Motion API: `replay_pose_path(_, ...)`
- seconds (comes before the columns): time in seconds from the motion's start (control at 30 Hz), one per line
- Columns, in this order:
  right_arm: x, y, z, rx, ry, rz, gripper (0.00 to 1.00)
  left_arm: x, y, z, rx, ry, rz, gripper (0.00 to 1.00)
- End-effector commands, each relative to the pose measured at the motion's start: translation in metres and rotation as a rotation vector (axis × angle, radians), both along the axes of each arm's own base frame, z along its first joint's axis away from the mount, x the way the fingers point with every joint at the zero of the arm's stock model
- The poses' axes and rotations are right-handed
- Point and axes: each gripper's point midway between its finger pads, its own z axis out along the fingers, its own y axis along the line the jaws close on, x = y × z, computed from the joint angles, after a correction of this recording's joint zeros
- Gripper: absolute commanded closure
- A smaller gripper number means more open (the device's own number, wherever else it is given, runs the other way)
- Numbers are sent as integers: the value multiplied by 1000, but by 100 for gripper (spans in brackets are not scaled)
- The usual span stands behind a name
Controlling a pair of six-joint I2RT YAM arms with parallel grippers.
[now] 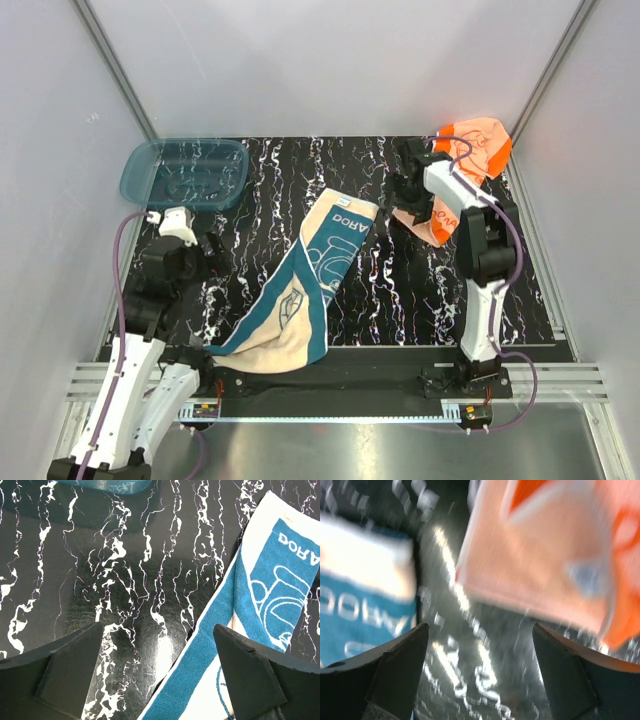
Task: Roll the towels
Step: Move the towel to the center of the board, then flatten the towel
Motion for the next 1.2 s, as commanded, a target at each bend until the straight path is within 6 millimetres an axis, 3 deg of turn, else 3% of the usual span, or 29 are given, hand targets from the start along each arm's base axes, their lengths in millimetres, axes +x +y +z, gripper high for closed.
replay_pose_path(0.0, 45, -10, -6, 76, -28, 33, 9, 6, -9, 6, -5, -19, -54, 1)
replay_pose_path(0.07, 58, -18, -12, 99, -12, 20, 9, 9, -10, 4, -6, -9, -58, 1)
replay_pose_path(0.1, 60, -26, -25, 104, 14, -1, 10, 9, -10, 3, -4, -4, -59, 1)
replay_pose_path(0.2, 66, -68, -40, 126, 29, -97, 10, 8, -11, 2, -5, -1, -62, 1)
replay_pose_path(0.27, 64, -117, -48, 126, 41, -201, 10, 8, -11, 2, -7, -7, -65, 1)
replay_pose_path(0.33, 62, -153, -49, 106, 42, -275, 10, 8, -13, 2, -11, -9, -72, 1)
replay_pose_path(0.37, 58, -190, -46, 52, 48, -359, 10, 8, -13, 2, -13, -7, -76, 1)
replay_pose_path(0.43, 54, -221, -32, -11, 35, -437, 11, 7, -16, 1, -13, -6, -89, 1)
replay_pose_path(0.47, 56, -229, -19, -62, 12, -442, 11, 8, -17, 0, -12, -1, -92, 1)
replay_pose_path(0.53, 62, -222, 7, -82, -43, -421, 11, 8, -18, 1, -13, -2, -98, 1)
replay_pose_path(0.57, 68, -199, 20, -111, -69, -357, 11, 8, -19, 1, -14, -1, -101, 1)
replay_pose_path(0.67, 71, -161, 57, -208, -128, -273, 11, 8, -19, 2, -14, -4, -103, 1)
replay_pose_path(0.7, 72, -108, 67, -207, -159, -169, 11, 8, -19, 1, -14, -2, -103, 1)
replay_pose_path(0.77, 72, -58, 77, -162, -191, -78, 11, 7, -20, 2, -15, -7, -107, 1)
replay_pose_path(0.8, 66, -10, 77, -140, -202, 13, 11, 7, -20, 3, -16, -10, -109, 1)
replay_pose_path(0.87, 61, 43, 79, -59, -216, 105, 12, 6, -22, 3, -18, -12, -114, 1)
replay_pose_path(0.9, 59, 63, 69, -41, -201, 136, 13, 4, -22, 3, -19, -9, -114, 1)
replay_pose_path(0.93, 54, 99, 76, -9, -229, 192, 14, 2, -22, 4, -28, -2, -106, 1)
replay_pose_path(0.97, 50, 117, 74, 11, -220, 225, 15, 0, -21, 12, -35, -19, -92, 1)
replay_pose_path(1.0, 48, 133, 56, 9, -187, 252, 16, -3, -21, 14, -27, -28, -87, 1)
replay_pose_path(1.03, 46, 163, 73, 35, -234, 304, 18, -5, -21, 17, -31, -47, -87, 1)
replay_pose_path(1.07, 41, 172, 54, 7, -192, 330, 19, -8, -19, 18, -31, -68, -82, 1)
replay_pose_path(1.1, 37, 184, 52, 5, -193, 354, 19, -7, -18, 17, -21, -90, -81, 1)
replay_pose_path(1.13, 39, 197, 64, 18, -233, 373, 20, -7, -16, 17, -17, -103, -79, 1)
replay_pose_path(1.17, 32, 205, 50, 6, -204, 389, 20, -8, -15, 19, -16, -114, -74, 1)
